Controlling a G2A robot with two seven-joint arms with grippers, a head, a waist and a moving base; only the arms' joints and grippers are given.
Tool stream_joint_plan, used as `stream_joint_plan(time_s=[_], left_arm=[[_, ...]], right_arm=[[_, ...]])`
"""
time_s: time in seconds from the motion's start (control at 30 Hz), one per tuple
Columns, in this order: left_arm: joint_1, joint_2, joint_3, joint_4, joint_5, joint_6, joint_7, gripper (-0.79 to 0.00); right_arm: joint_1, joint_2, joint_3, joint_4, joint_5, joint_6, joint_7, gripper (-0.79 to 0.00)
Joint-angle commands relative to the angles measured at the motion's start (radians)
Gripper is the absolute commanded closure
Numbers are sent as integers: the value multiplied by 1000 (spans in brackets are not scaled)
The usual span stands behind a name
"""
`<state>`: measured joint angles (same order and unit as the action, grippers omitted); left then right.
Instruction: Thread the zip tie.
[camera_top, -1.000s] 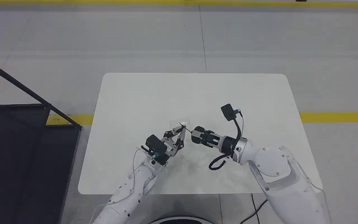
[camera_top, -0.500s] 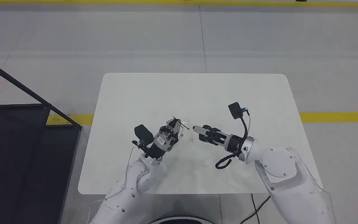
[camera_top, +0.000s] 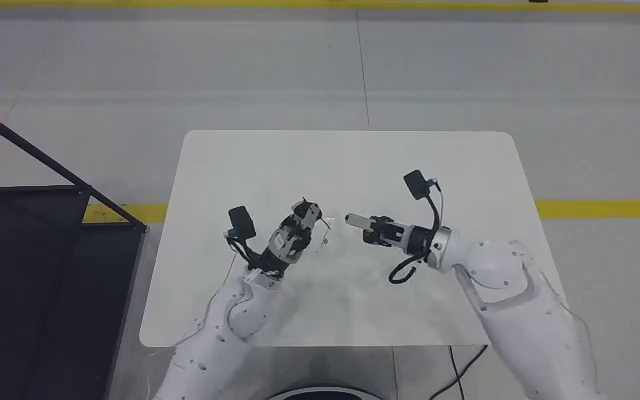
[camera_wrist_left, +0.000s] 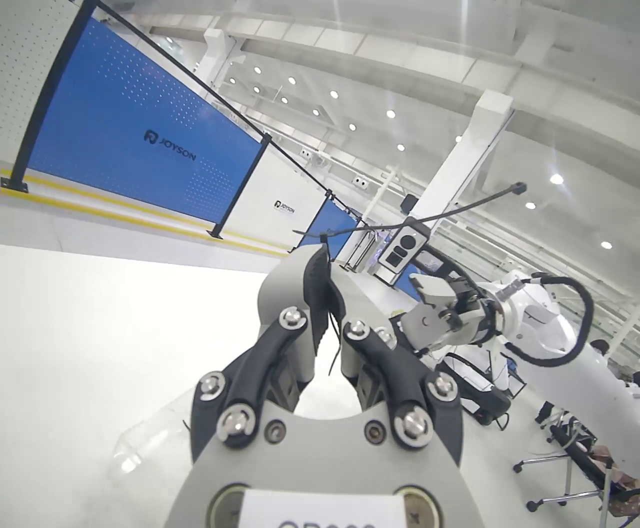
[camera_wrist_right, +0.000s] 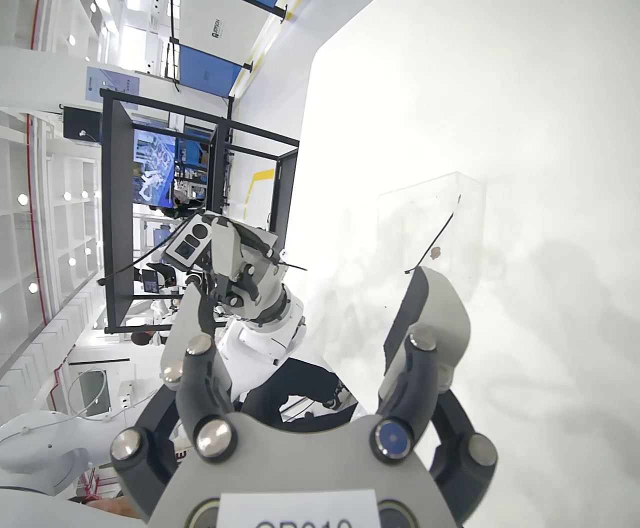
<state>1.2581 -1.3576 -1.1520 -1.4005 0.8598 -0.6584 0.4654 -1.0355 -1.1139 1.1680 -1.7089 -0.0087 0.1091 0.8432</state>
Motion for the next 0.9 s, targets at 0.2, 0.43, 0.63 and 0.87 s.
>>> stream_joint_plan(time_s=[0.2, 0.43, 0.63, 0.87], left_arm=[[4, 0, -10, -13, -44, -6, -43, 0], [4, -5, 1, -14, -51, 16, -50, 0], [-6, -8, 4, -12, -127, 7, -103, 0], [-23, -10, 4, -7, -289, -25, -219, 0]], right_arm=[[20, -3, -15, 15, -11, -4, -11, -785], [2, -9, -32, 15, 38, -80, -34, -785], [26, -14, -34, 91, 148, -211, 34, -699], [54, -21, -51, 147, 141, -248, 2, -785]])
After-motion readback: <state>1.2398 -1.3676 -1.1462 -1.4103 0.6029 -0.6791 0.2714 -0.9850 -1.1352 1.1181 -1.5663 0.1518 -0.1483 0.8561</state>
